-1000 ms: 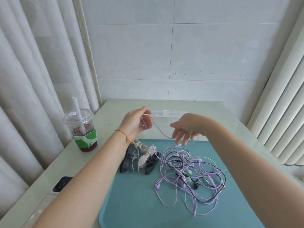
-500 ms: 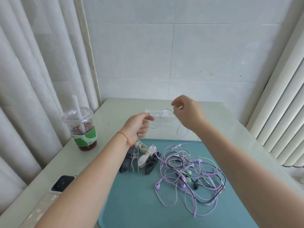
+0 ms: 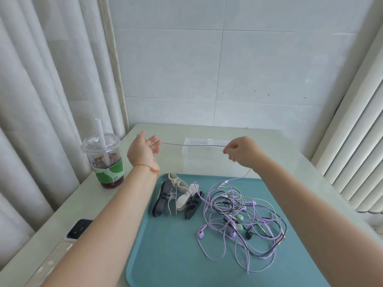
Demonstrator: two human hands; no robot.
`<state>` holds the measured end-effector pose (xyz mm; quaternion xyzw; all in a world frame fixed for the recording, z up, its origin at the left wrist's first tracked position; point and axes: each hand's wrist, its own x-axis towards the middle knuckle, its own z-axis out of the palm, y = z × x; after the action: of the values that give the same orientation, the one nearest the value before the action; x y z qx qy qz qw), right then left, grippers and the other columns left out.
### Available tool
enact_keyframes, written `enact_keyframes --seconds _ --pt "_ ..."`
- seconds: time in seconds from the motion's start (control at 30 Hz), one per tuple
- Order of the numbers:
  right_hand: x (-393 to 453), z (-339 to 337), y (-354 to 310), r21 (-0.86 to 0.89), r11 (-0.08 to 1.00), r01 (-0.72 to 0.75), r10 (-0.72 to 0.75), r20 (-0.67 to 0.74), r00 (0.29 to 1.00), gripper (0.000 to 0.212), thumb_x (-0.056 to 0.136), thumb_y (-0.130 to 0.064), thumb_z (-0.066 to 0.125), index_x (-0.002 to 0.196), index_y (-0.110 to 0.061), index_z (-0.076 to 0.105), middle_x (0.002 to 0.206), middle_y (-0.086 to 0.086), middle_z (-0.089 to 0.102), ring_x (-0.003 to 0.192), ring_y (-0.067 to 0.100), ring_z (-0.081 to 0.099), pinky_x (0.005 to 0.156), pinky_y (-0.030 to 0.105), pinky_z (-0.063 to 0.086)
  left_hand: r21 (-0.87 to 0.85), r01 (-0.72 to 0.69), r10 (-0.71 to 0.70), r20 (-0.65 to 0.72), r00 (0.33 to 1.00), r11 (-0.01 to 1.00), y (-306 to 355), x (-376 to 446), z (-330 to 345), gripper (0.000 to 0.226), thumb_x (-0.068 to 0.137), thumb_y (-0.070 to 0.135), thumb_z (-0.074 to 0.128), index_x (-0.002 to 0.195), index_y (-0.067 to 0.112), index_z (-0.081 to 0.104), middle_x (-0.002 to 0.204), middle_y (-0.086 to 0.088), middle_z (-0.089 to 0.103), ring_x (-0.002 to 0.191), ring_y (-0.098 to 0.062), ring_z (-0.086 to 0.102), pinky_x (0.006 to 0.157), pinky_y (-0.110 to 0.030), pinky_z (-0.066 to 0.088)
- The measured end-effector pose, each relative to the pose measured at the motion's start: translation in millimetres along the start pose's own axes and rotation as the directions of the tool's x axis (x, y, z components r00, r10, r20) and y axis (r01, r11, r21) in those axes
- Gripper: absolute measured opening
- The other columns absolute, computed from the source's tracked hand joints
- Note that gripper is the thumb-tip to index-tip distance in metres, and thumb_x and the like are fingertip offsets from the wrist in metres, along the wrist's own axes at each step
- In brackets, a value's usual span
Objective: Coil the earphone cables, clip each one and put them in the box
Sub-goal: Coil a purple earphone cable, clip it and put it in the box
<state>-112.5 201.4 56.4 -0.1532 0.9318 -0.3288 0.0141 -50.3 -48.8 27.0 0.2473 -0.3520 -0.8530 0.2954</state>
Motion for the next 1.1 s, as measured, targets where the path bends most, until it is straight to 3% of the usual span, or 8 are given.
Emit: enact_keyframes --seconds 0.13,0.27,0.4,0.57,0.67,0.77,0.93,1.1 --pt "-1.6 -15.6 -3.2 -0.077 0.997 -0.009 0.004 -0.064 0.998 0.025 0.091 -0.027 0.056 0.082 -0.017 0.076 0.051 0.0 0.048 0.049 0.017 0.042 0.049 0.025 0.033 0.307 0.06 -0.136 0.234 0.963 0.95 -11.7 -23.2 15.5 0.012 0.094 0.012 0.055 0.085 0.011 0.063 0.058 -0.001 0.067 0.045 -0.012 0.062 0.047 -0.02 0.046" --pt "-9.3 -16.6 -25.2 0.087 0.995 0.046 -0.052 0.07 0.996 0.037 0.095 -0.034 0.051 0.071 -0.015 0.073 0.051 0.004 0.041 0.046 0.02 0.037 0.047 0.025 0.032 0.633 -0.134 -0.259 0.489 0.833 0.763 -29.4 -52.3 29.8 0.011 0.087 0.018 0.064 0.095 0.016 0.07 0.079 0.0 0.07 0.068 -0.011 0.063 0.064 -0.027 0.038" --pt "-15.6 -14.5 -40.3 0.598 0.801 -0.043 -0.099 0.203 0.974 0.033 0.1 -0.027 0.048 0.078 -0.007 0.062 0.06 0.009 0.055 0.043 0.019 0.046 0.043 0.022 0.037 0.651 -0.266 -0.321 0.637 0.701 0.711 -39.9 -74.4 45.8 0.012 0.067 0.034 0.064 0.074 0.029 0.072 0.082 0.01 0.067 0.079 -0.009 0.056 0.063 -0.029 0.028" --pt "-16.3 -24.2 -38.6 0.777 0.62 -0.108 -0.082 0.201 0.976 0.027 0.101 -0.026 0.047 0.084 -0.009 0.059 0.063 0.004 0.059 0.047 0.016 0.051 0.05 0.025 0.044 0.651 -0.381 -0.221 0.649 0.728 0.657 -42.6 -79.3 52.7 0.017 0.071 0.039 0.072 0.072 0.023 0.07 0.072 0.005 0.062 0.067 -0.008 0.048 0.062 -0.025 0.032" --pt "-12.7 -31.6 -35.5 0.845 0.531 -0.06 -0.001 0.071 0.997 0.024 0.102 -0.023 0.045 0.088 -0.009 0.06 0.069 0.005 0.061 0.05 0.016 0.056 0.05 0.024 0.043 0.694 -0.463 -0.314 0.687 0.655 0.551 -42.1 -76.8 48.8 0.016 0.09 0.025 0.066 0.077 0.019 0.073 0.067 0.005 0.056 0.062 -0.007 0.043 0.053 -0.011 0.035" --pt "-9.1 -40.2 -33.4 0.886 0.463 -0.008 0.056 -0.02 0.998 0.016 0.1 -0.017 0.047 0.103 -0.008 0.059 0.085 0.01 0.069 0.061 0.02 0.066 0.052 0.026 0.049 0.714 -0.436 -0.435 0.688 0.581 0.547 -43.6 -73.2 42.6 0.019 0.092 0.027 0.064 0.082 0.017 0.075 0.066 0.006 0.057 0.06 -0.007 0.042 0.053 -0.016 0.031" --pt "-13.9 -23.9 -28.0 0.809 0.571 -0.137 0.074 0.115 0.991 0.019 0.097 0.002 0.046 0.116 0.004 0.047 0.086 0.02 0.062 0.055 0.026 0.068 0.056 0.033 0.06 0.579 -0.101 -0.328 0.588 0.739 0.809 -40.3 -64.0 43.4 0.022 0.097 0.023 0.056 0.086 0.012 0.071 0.065 0.006 0.063 0.055 -0.005 0.044 0.046 -0.014 0.023" --pt "-20.8 -2.5 -22.4 0.493 0.866 -0.081 -0.075 0.289 0.955 0.021 0.096 -0.022 0.056 0.103 -0.003 0.061 0.083 0.01 0.071 0.077 0.022 0.068 0.081 0.036 0.054 0.52 0.11 -0.391 0.469 0.792 0.847 -37.4 -60.1 45.2 0.02 0.096 0.028 0.057 0.083 0.017 0.067 0.058 0.008 0.062 0.045 -0.002 0.046 0.042 -0.014 0.024"
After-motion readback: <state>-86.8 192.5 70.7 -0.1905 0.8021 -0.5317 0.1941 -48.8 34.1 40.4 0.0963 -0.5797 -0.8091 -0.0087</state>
